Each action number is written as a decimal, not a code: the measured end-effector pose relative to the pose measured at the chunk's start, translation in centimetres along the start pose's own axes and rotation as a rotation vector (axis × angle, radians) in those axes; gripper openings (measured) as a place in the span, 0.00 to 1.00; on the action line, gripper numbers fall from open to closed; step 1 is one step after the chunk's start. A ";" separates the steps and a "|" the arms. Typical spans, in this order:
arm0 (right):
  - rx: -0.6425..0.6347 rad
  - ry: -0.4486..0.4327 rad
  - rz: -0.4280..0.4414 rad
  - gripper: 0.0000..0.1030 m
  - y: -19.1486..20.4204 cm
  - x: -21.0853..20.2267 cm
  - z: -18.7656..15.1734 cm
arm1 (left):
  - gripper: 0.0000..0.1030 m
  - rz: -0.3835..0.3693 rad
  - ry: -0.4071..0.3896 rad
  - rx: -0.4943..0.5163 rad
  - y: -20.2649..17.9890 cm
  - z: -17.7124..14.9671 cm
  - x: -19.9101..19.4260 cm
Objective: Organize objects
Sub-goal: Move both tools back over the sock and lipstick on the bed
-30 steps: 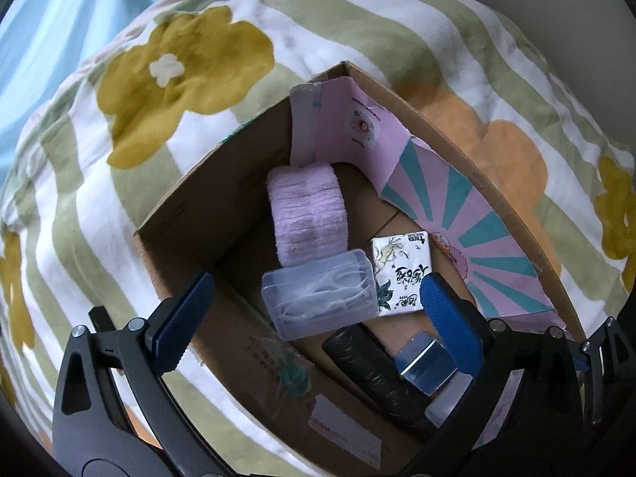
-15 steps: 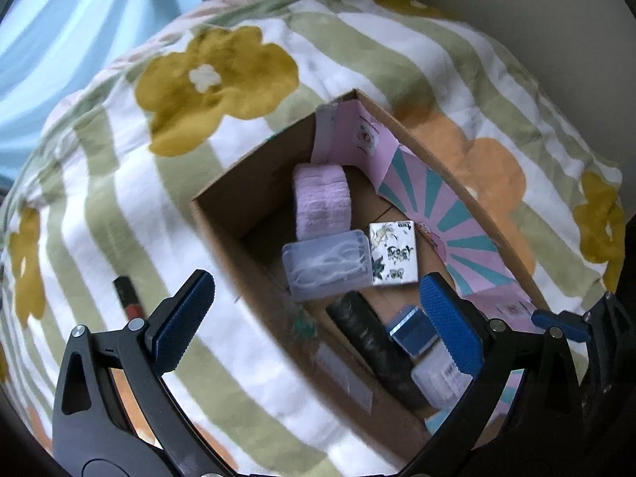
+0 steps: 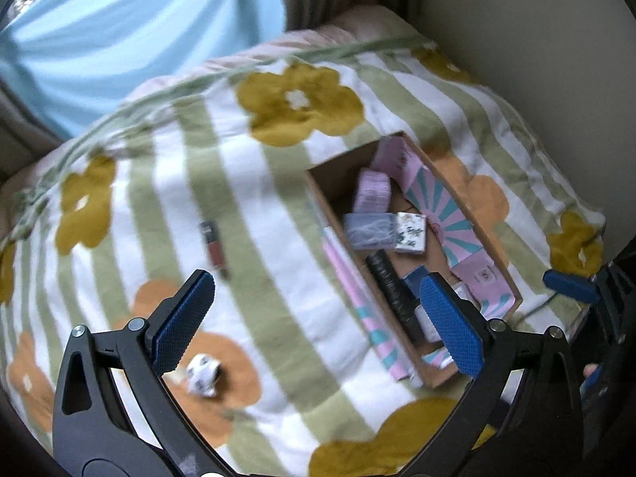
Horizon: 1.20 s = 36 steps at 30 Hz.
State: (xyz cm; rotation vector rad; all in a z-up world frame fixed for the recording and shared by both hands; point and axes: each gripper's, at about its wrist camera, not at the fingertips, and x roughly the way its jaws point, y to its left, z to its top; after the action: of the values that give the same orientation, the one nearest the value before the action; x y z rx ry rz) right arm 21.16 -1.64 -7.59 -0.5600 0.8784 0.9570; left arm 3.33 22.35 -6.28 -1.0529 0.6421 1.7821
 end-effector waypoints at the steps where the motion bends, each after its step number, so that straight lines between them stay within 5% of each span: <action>1: -0.003 -0.008 0.008 1.00 0.4 -0.4 0.1 | 1.00 0.009 -0.008 -0.010 0.7 -0.5 -1.0; 18: 0.042 -0.067 0.116 1.00 8.8 -5.2 3.5 | 1.00 0.155 -0.155 -0.300 13.7 -12.7 -15.3; 25: 0.028 -0.069 0.119 1.00 9.7 -5.3 3.5 | 1.00 0.161 -0.160 -0.331 15.0 -15.7 -15.7; 36: -0.039 -0.088 0.111 1.00 11.3 -4.3 5.3 | 1.00 0.120 -0.149 -0.333 15.4 -16.1 -14.0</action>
State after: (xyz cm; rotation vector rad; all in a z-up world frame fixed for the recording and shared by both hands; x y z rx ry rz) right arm 12.04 5.79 -1.56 -0.5021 0.8196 1.0935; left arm -1.82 -3.16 -2.40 -1.1042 0.3287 2.1003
